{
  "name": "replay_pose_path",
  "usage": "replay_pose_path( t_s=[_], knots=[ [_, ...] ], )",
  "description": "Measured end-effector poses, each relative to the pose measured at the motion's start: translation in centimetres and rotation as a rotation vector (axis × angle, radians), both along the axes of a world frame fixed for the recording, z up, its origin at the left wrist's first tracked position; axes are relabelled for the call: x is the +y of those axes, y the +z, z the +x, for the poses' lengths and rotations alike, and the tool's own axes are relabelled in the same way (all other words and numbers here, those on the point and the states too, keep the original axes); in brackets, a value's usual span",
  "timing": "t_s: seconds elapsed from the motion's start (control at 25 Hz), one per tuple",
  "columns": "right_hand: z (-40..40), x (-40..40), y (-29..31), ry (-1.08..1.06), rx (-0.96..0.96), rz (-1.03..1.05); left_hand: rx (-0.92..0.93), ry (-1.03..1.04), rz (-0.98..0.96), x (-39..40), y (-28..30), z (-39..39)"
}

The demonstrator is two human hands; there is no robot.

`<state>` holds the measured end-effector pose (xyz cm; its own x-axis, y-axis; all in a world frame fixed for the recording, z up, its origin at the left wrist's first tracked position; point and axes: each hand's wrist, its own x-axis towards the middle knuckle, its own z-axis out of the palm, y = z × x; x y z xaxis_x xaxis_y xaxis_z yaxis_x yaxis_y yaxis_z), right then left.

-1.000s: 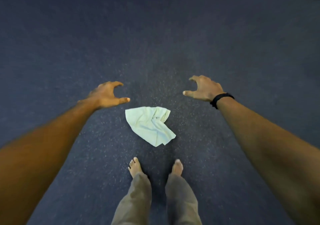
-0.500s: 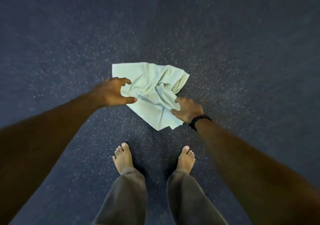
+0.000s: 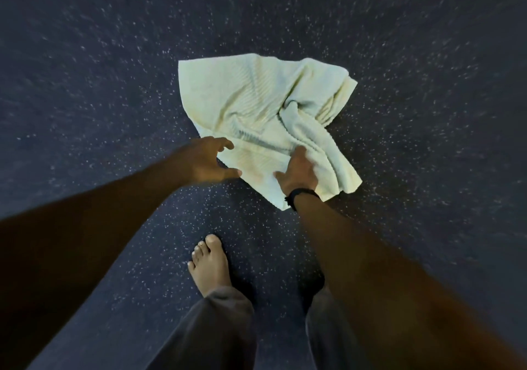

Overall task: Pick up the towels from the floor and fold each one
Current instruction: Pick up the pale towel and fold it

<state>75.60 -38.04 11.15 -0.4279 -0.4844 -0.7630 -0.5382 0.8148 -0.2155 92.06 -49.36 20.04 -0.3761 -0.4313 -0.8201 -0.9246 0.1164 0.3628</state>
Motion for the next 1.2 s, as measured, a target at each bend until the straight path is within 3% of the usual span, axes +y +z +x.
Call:
replay_pose_path(
  t_s=[0.08,0.16,0.32,0.44,0.6,0.88,1.0,1.2],
  knots=[
    [-0.2,-0.1,1.4,0.09,-0.017,-0.022,-0.004,-0.028,-0.03,-0.5,1.3,-0.7],
    [-1.1,-1.2,5.2,0.127,-0.004,-0.186,0.001,-0.026,-0.064,-1.5,4.4,-1.3],
    [-6.4,-5.4,19.3,0.161,-0.139,-0.42,0.089,-0.059,-0.155,-5.2,15.9,-3.9],
    [-12.0,-9.4,32.6,0.192,-0.113,-0.47,0.183,-0.067,-0.291,-9.1,27.7,-6.9],
    [-19.1,-13.2,52.8,0.102,-0.032,-0.7,0.253,-0.128,-0.506,-13.4,47.1,-11.7],
    [-27.6,-11.6,86.2,0.021,0.207,-1.137,0.506,-0.117,-0.772,-14.1,77.4,-19.9],
    [-30.5,-8.2,96.7,0.029,0.32,-1.221,0.623,-0.156,-0.83,-12.1,87.1,-23.6],
    [-34.6,-1.1,109.4,0.021,0.524,-1.287,0.791,-0.265,-0.839,-7.2,98.7,-29.3]
  ],
)
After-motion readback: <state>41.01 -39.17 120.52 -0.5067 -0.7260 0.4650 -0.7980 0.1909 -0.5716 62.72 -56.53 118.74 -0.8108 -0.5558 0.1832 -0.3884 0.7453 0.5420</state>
